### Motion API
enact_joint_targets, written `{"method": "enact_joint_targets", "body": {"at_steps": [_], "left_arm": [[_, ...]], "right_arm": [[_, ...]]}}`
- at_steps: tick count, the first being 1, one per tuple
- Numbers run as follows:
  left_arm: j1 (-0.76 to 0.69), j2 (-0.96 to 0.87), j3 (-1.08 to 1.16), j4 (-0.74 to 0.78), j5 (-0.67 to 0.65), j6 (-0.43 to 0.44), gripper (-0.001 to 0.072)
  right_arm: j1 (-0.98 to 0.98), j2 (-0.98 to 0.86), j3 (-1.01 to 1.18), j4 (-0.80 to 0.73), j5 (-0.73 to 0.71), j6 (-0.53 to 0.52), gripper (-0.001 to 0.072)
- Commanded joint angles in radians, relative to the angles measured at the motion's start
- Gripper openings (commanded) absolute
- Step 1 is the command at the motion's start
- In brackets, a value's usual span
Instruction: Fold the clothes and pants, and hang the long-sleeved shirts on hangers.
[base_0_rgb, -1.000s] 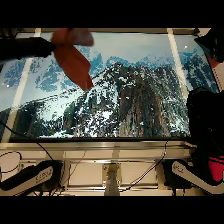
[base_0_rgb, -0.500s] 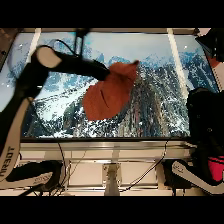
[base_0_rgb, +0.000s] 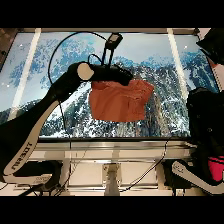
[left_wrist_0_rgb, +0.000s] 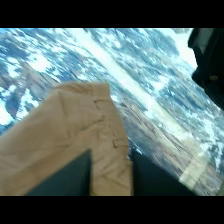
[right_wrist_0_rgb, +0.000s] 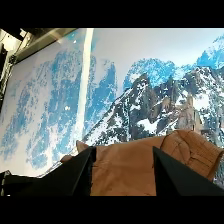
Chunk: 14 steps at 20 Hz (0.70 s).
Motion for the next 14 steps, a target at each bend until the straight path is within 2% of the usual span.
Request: {"method": "enact_joint_targets", "body": {"at_steps": [1, 2, 3, 6, 9, 12, 14], "left_arm": [[0.069, 0.049, 0.001, 0.002, 0.021, 0.0, 0.0035], [0.1, 0.063, 0.001, 0.002, 0.016, 0.0, 0.0011], [0.136, 0.075, 0.001, 0.002, -0.004, 0.0, 0.0011], [0.254, 0.088, 0.0, 0.029, -0.163, 0.0, 0.0008], [0.353, 0.099, -0.039, 0.128, -0.353, 0.001, 0.0007], [0.445, 0.156, -0.2, 0.147, -0.383, 0.005, 0.0007], [0.512, 0.199, -0.338, 0.126, -0.389, 0.04, 0.0007]], "right_arm": [[0.0, 0.0, 0.0, -0.068, 0.002, 0.0, 0.0231], [0.0, 0.0, 0.0, -0.086, 0.006, -0.004, 0.0079], [0.0, -0.001, 0.0, -0.103, 0.008, -0.005, 0.0023], [0.0, -0.019, -0.011, -0.127, 0.061, -0.058, 0.002], [0.0, -0.029, -0.13, -0.088, 0.125, -0.131, 0.0017], [0.0, -0.029, -0.333, -0.006, 0.137, -0.188, 0.0017], [0.0, -0.029, -0.478, 0.061, 0.172, -0.253, 0.0017]]}}
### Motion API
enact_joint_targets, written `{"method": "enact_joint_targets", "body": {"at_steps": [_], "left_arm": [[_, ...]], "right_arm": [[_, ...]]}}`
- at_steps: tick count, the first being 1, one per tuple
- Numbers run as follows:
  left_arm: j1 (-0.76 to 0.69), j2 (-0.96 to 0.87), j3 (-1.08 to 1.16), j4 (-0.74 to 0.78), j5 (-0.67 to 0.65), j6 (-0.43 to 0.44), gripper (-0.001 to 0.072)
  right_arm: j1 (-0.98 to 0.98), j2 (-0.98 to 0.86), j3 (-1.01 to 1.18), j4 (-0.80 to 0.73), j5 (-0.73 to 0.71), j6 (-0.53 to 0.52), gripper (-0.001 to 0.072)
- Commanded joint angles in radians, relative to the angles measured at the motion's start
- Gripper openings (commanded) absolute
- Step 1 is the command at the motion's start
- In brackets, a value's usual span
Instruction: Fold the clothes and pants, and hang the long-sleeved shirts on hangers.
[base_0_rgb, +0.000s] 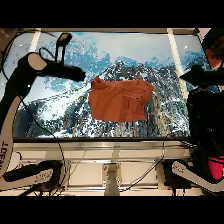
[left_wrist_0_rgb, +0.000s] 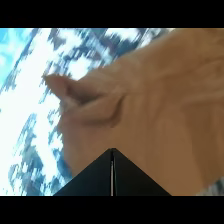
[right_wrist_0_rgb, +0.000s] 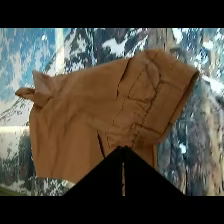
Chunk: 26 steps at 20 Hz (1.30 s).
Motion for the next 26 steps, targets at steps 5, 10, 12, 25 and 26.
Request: {"method": "enact_joint_targets", "body": {"at_steps": [5, 10, 12, 25, 26], "left_arm": [[0.255, 0.07, -0.439, -0.195, -0.194, 0.211, 0.0008], [0.28, 0.063, -0.518, -0.257, -0.188, 0.221, 0.0017], [0.28, 0.06, -0.518, -0.295, -0.177, 0.221, 0.0025], [0.26, 0.06, -0.518, -0.464, -0.059, 0.221, 0.0364], [0.248, 0.06, -0.518, -0.465, -0.036, 0.221, 0.0364]], "right_arm": [[0.018, -0.002, -0.445, 0.089, 0.042, -0.124, 0.0022], [0.129, -0.008, -0.514, -0.039, -0.094, -0.056, 0.0483], [0.17, -0.049, -0.513, -0.049, -0.101, 0.001, 0.0483], [0.19, -0.289, -0.513, 0.145, -0.206, 0.016, 0.0441], [0.202, -0.291, -0.513, 0.157, -0.211, 0.016, 0.0436]]}}
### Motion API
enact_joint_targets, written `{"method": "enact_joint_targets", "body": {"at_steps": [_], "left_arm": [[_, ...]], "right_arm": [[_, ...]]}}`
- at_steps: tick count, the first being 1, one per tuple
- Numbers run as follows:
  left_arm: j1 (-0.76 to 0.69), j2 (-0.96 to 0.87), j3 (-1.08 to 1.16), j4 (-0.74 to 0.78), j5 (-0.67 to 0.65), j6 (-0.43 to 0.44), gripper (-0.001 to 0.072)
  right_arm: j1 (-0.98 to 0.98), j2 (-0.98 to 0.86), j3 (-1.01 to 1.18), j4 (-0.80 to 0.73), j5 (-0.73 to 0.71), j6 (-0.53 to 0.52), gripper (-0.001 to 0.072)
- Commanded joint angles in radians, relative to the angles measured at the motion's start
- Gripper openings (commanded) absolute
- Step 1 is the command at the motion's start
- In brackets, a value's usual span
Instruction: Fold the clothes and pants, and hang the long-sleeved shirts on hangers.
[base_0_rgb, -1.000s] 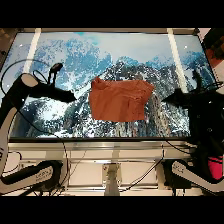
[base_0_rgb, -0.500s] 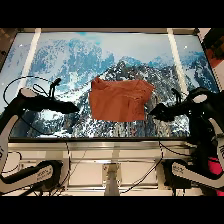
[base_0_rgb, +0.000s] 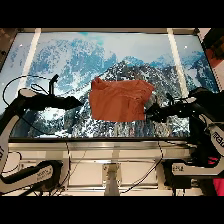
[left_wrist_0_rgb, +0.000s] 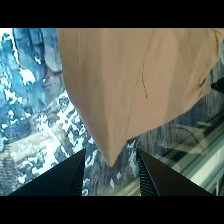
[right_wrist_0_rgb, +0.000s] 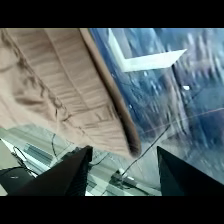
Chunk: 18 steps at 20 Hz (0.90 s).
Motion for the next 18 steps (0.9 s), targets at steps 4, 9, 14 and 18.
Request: {"method": "enact_joint_targets", "body": {"at_steps": [4, 9, 14, 18], "left_arm": [[-0.076, -0.017, 0.0, -0.013, 0.156, 0.002, 0.0365], [-0.087, -0.097, 0.0, -0.014, 0.177, 0.072, 0.0427], [-0.09, -0.181, 0.0, -0.117, 0.232, 0.145, 0.0436], [-0.105, -0.245, 0.0, -0.22, 0.225, 0.166, 0.0435]], "right_arm": [[0.094, -0.018, 0.0, 0.046, -0.045, 0.001, 0.0308], [0.069, 0.01, 0.0, 0.08, -0.063, 0.002, 0.0021], [-0.005, 0.105, 0.0, 0.087, -0.083, 0.003, 0.0021], [-0.005, 0.106, 0.0, 0.087, -0.082, 0.003, 0.0021]]}}
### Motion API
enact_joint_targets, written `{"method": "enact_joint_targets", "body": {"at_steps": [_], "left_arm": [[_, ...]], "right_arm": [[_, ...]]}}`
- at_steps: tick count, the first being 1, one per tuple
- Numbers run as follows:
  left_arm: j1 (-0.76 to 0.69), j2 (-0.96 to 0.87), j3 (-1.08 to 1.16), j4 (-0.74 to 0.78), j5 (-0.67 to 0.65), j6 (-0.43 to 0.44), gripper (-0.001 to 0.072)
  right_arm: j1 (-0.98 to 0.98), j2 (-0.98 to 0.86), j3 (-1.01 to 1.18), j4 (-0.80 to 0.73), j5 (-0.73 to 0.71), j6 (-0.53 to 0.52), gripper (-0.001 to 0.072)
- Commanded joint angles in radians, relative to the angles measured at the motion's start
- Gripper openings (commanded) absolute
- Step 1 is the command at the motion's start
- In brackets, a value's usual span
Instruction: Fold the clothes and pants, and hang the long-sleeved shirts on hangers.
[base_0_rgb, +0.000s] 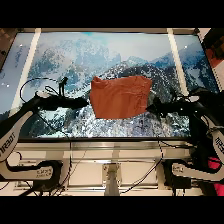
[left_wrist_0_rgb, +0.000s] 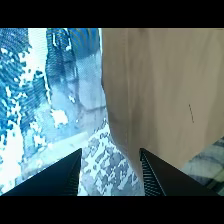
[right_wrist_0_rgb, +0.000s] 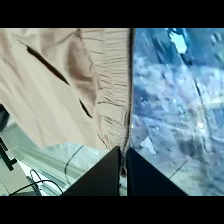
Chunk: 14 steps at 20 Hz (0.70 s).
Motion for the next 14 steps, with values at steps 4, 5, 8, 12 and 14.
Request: {"method": "enact_joint_targets", "body": {"at_steps": [4, 5, 8, 12, 14], "left_arm": [[-0.022, -0.078, 0.0, -0.19, -0.008, 0.035, 0.0436], [-0.031, -0.085, 0.0, -0.188, -0.008, 0.035, 0.0435], [-0.056, -0.107, 0.0, -0.188, -0.007, 0.035, 0.0435], [-0.08, -0.136, 0.0, -0.211, -0.011, 0.035, 0.0254], [-0.077, -0.134, 0.015, -0.246, -0.065, 0.051, 0.0009]], "right_arm": [[-0.009, 0.011, 0.0, 0.003, -0.004, 0.0, 0.0021], [-0.009, 0.011, 0.0, 0.003, -0.004, 0.0, 0.0021], [-0.009, 0.011, 0.0, 0.003, 0.003, -0.001, 0.0021], [-0.009, 0.011, 0.0, 0.003, 0.018, -0.003, 0.002], [-0.009, 0.011, 0.0, 0.004, 0.018, -0.003, 0.002]]}}
